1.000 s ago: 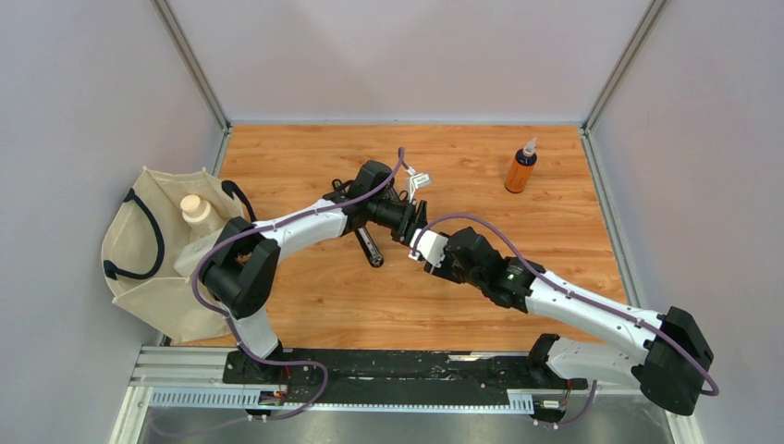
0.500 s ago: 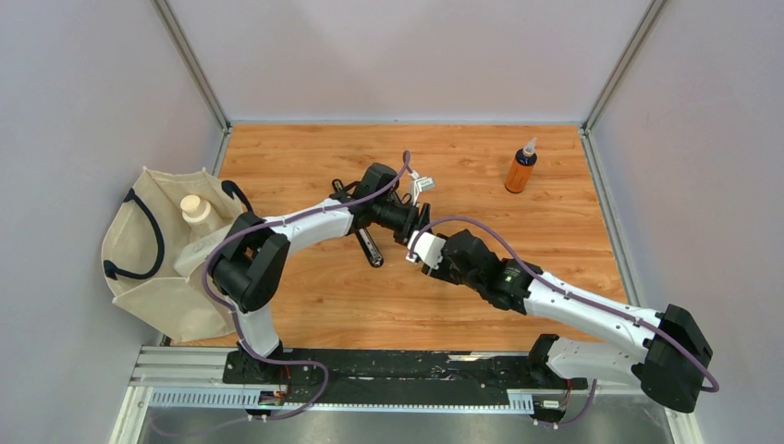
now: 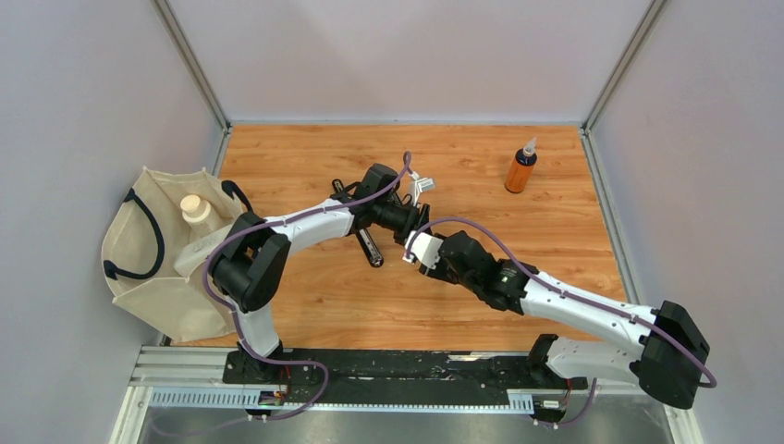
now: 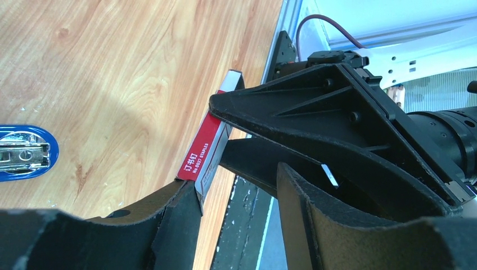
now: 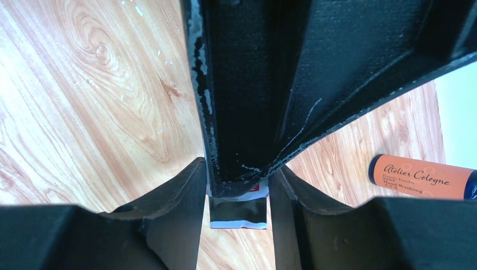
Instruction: Load the staples into the stapler
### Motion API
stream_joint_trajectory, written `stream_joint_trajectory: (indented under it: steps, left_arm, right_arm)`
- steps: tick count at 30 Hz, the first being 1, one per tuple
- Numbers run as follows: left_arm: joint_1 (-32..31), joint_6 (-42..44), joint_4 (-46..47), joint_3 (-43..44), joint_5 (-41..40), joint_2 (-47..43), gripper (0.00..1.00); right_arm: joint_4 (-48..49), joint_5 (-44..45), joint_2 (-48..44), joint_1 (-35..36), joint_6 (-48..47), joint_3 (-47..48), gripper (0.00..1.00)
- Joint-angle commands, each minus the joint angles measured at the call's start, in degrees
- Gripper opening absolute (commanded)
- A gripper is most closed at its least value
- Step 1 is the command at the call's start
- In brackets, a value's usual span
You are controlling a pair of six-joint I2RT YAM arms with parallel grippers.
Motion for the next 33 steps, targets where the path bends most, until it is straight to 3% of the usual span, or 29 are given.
stream_joint_trajectory:
  steps: [1, 21, 29, 33]
  left_arm:
    - [-3.3, -0.2, 0.7, 1.8, 3.8, 0.9, 0.57]
    - [-3.3, 0.6, -0.4, 2.7, 4.2, 1.7, 0.29]
    - [-3.3, 1.5, -1.2, 2.7, 3.8, 1.5, 0.11]
    - [-3.2, 1.6, -1.3, 2.8, 3.8, 1.5, 0.10]
  right_arm:
    - [14.9, -0.6, -0.3, 1.2, 0.2, 3.5, 0.45]
    - [14.3, -1.7, -3.7, -0.5, -0.4, 1.7, 0.48]
    - [13.8, -1.7, -4.4, -0.6, -1.1, 1.4, 0.49]
    - [12.0, -2.5, -5.7, -1.0, -1.3, 1.9, 0.53]
